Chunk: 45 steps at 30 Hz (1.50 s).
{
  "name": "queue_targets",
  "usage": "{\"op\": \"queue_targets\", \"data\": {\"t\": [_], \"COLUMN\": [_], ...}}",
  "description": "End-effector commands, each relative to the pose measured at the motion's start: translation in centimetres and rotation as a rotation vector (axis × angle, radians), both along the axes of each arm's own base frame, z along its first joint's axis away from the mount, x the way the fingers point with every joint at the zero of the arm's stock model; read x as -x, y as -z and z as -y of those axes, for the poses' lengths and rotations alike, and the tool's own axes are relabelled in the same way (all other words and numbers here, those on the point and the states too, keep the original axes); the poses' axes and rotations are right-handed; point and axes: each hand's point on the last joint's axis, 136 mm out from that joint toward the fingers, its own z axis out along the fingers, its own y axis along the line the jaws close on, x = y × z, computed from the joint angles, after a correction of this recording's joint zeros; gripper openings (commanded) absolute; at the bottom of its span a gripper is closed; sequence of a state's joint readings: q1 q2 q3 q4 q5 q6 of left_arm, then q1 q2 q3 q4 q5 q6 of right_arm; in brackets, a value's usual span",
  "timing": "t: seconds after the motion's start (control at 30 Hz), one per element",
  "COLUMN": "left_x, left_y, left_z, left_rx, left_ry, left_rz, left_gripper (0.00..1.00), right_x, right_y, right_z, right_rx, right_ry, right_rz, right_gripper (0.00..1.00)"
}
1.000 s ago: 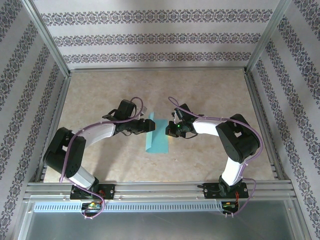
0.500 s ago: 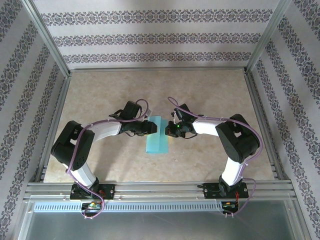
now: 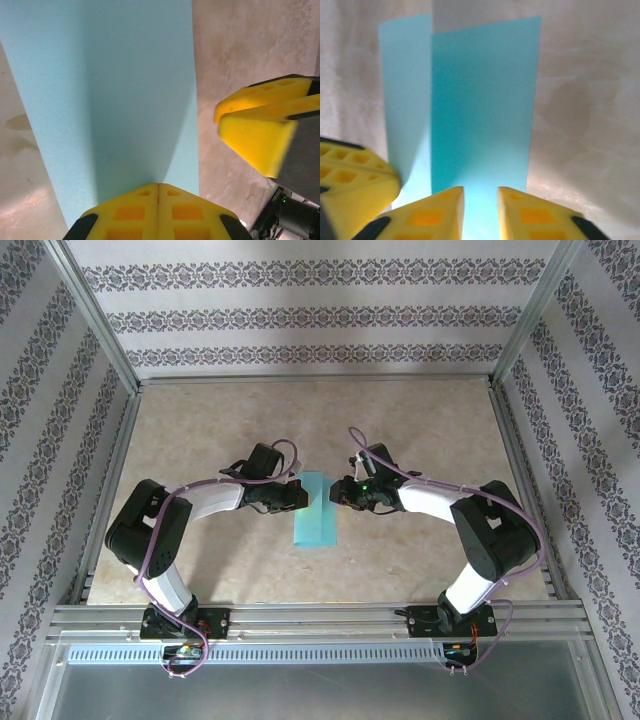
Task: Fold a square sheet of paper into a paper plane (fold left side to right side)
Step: First fold in half a square sheet of paper at the center of the table.
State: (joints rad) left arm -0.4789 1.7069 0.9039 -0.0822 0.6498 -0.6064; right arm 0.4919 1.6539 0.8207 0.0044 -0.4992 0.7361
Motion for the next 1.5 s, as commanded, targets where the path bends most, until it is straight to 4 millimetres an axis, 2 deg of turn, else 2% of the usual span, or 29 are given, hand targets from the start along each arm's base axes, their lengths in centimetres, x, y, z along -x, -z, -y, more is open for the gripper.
{"op": "queue_targets", "data": {"t": [0.0,0.07,0.17,0.4,0.57,0.7,0.77,0.8,0.97,1.13,1.47], "left_x": [-0.3,-0.2,-0.3,-0.3,-0.4,-0.4,-0.4,-0.5,-0.7,-0.5,-0.2], "left_y": [-0.2,-0.2,-0.4,-0.4,-0.5,-0.7,-0.9,-1.2,-2.0,-1.7,0.6], "left_z": [0.6,0.7,0.8,0.8,0.8,0.7,0.5,0.2,-1.3,-3.0,-1.5], "left_rx": [-0.002,0.0,0.004,0.007,0.01,0.004,-0.007,-0.017,-0.095,-0.19,-0.177], "left_ry": [0.012,0.014,0.012,0.015,0.012,0.008,0.003,-0.003,-0.043,-0.073,-0.033], "left_rz": [0.016,0.014,0.017,0.019,0.023,0.03,0.04,0.05,0.098,0.108,0.039], "left_gripper": [0.01,0.01,0.01,0.01,0.01,0.01,0.07,0.11,0.3,0.43,0.49], "right_x": [0.6,0.8,1.0,0.8,1.0,1.1,1.1,1.0,1.0,1.1,1.1], "right_y": [-2.0,-2.5,-2.4,-1.1,-0.1,0.2,0.3,0.5,1.3,2.0,2.3], "right_z": [-1.2,-2.0,-2.8,-4.4,-4.6,-4.3,-4.0,-3.8,-2.7,-2.0,-1.8], "right_rx": [-0.128,-0.18,-0.235,-0.259,-0.243,-0.228,-0.205,-0.19,-0.1,-0.04,0.004], "right_ry": [-0.045,-0.06,-0.06,-0.066,-0.06,-0.054,-0.046,-0.038,-0.018,-0.015,-0.022], "right_rz": [0.019,0.027,0.008,-0.025,-0.047,-0.046,-0.04,-0.039,-0.043,-0.051,-0.051], "right_gripper": [0.41,0.48,0.52,0.45,0.33,0.11,0.01,0.0,0.0,0.0,0.0]}}
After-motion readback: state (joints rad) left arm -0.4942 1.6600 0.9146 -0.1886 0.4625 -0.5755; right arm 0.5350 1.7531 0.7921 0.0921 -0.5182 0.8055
